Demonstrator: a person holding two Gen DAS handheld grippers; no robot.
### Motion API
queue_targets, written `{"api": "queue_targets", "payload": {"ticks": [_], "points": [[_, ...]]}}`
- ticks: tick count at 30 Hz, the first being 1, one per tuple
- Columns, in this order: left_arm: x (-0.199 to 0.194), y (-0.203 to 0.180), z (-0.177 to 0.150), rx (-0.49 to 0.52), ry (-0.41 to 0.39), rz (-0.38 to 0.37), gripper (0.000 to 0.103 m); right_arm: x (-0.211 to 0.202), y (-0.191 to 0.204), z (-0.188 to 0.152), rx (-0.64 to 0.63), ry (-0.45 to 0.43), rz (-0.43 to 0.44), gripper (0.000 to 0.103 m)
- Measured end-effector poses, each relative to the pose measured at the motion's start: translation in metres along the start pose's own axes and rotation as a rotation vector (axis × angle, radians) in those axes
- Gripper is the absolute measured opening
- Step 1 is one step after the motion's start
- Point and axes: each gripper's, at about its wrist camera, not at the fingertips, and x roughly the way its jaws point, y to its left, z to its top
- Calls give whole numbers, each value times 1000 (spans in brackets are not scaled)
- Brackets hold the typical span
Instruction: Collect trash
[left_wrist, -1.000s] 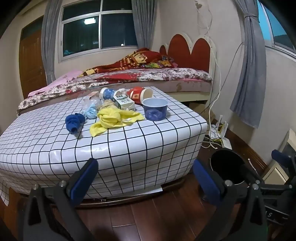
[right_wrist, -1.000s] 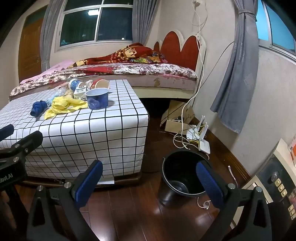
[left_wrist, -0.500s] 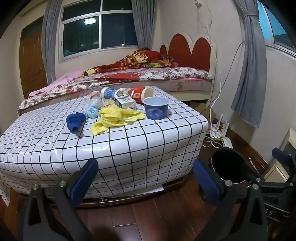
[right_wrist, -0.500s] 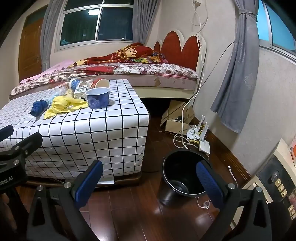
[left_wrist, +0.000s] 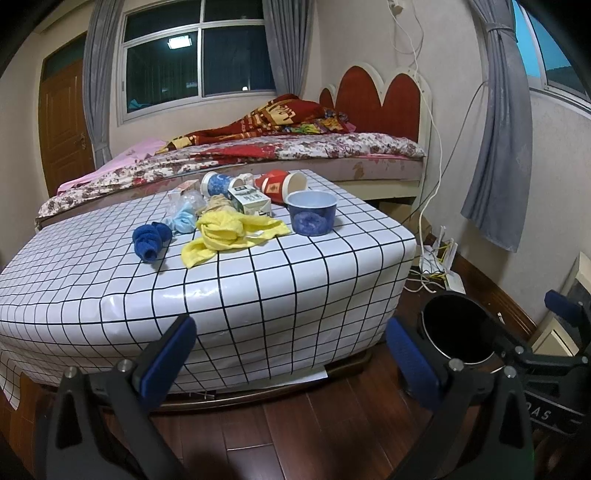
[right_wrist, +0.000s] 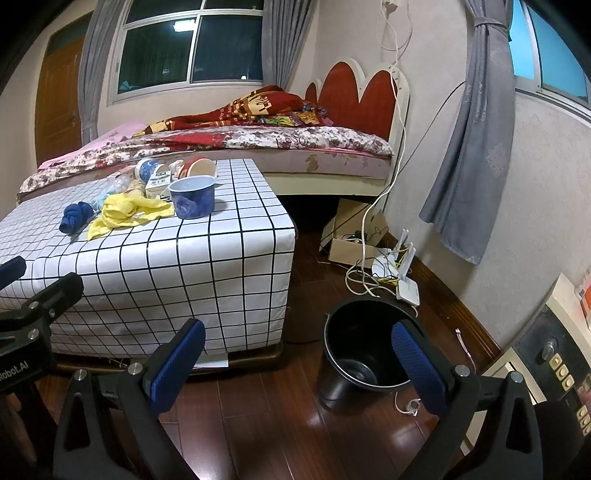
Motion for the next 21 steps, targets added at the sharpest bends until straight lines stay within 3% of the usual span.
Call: {"api": "queue_targets", "payload": {"ticks": [21], "points": [[2, -1, -2, 8, 12, 3, 103, -2, -1, 2, 6, -8, -8, 102]]}}
